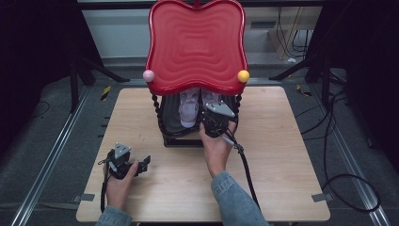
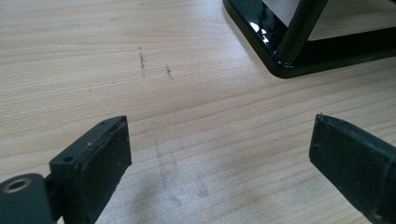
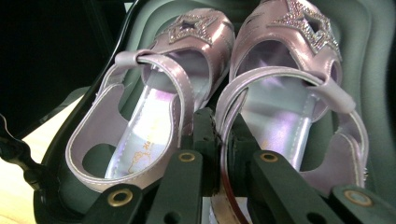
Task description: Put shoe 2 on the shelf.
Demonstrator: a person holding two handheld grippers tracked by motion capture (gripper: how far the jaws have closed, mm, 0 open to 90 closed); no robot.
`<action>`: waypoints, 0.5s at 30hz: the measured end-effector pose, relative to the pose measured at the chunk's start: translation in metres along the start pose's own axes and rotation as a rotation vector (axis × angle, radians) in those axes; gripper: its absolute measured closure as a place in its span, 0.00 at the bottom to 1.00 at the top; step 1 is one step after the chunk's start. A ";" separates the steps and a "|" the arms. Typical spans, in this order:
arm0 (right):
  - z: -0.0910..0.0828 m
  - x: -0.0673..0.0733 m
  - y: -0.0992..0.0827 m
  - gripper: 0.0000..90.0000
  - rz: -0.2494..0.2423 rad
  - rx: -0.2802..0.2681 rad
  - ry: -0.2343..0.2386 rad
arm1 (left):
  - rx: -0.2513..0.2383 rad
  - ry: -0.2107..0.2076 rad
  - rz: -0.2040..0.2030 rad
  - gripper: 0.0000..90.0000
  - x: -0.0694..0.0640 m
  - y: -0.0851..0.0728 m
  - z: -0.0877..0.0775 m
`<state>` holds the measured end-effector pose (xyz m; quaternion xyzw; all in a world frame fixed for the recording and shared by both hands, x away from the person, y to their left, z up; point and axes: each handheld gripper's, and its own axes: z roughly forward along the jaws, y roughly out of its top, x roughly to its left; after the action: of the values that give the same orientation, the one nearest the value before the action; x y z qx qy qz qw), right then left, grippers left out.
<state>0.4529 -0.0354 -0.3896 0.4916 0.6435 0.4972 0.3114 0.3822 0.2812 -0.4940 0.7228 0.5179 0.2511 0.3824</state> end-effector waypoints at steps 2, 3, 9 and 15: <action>0.002 0.001 -0.001 0.95 -0.003 0.002 0.001 | 0.000 0.000 0.000 0.05 0.000 0.000 0.000; 0.002 0.001 -0.001 0.95 -0.004 0.003 0.000 | 0.001 0.000 0.004 0.05 0.000 0.000 0.000; 0.006 0.004 -0.004 0.92 -0.005 0.014 -0.004 | 0.002 -0.002 0.004 0.05 0.000 0.000 0.000; 0.009 0.006 -0.005 0.89 -0.010 0.011 -0.001 | 0.002 -0.004 0.002 0.05 0.000 0.000 0.000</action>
<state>0.4572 -0.0273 -0.3966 0.4902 0.6486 0.4919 0.3114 0.3824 0.2808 -0.4940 0.7242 0.5166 0.2497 0.3826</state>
